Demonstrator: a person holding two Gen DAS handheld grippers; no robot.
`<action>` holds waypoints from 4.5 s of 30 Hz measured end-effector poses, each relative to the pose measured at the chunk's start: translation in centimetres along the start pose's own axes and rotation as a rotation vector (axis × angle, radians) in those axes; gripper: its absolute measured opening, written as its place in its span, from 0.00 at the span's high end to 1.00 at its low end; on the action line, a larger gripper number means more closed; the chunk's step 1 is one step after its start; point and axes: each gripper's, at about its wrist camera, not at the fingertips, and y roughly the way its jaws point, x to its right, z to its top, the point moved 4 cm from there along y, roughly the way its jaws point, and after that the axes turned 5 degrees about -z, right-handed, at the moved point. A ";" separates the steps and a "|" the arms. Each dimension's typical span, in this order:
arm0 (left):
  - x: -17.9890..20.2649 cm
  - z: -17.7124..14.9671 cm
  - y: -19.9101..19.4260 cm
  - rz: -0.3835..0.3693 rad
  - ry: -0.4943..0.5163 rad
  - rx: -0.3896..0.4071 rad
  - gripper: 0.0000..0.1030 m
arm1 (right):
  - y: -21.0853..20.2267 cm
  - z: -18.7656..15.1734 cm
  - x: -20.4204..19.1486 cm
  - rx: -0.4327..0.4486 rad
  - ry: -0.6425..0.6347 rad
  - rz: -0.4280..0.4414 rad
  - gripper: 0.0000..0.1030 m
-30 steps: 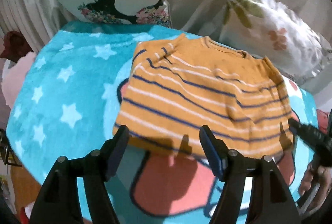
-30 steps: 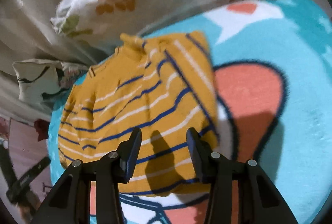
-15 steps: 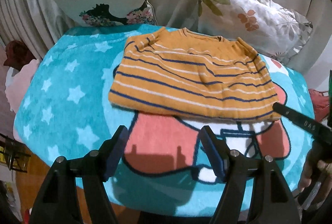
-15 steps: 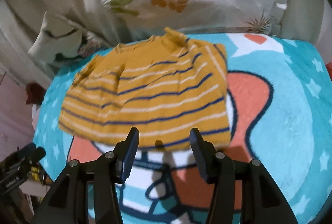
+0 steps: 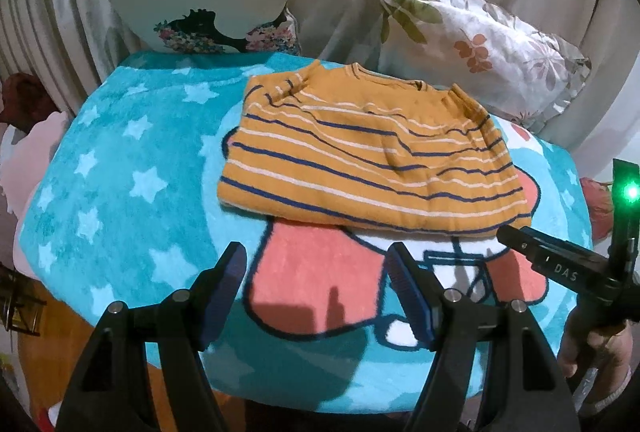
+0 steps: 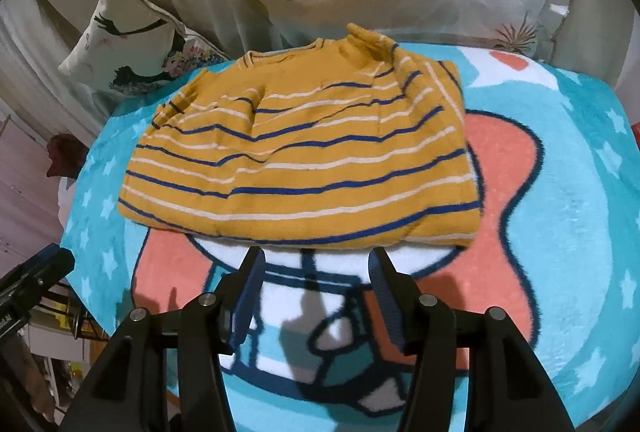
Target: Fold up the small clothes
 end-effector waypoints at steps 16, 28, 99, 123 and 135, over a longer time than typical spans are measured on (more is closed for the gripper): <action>-7.9 5.3 2.4 -0.084 -0.015 -0.037 0.30 | 4.2 3.6 -10.7 -0.050 -0.053 -0.026 0.42; -13.5 6.5 5.2 -0.107 -0.054 -0.114 0.30 | 8.5 8.3 -20.7 -0.031 -0.172 -0.009 0.42; 17.0 7.1 10.2 -0.425 0.107 -0.086 0.83 | 7.6 14.9 3.2 -0.056 0.063 0.199 0.87; 10.5 3.2 11.3 -0.214 -0.072 -0.149 0.60 | 6.5 8.5 6.2 -0.085 0.174 0.276 0.55; 12.4 3.0 14.3 -0.127 0.045 -0.183 0.49 | 4.5 7.5 12.4 -0.047 0.215 0.192 0.92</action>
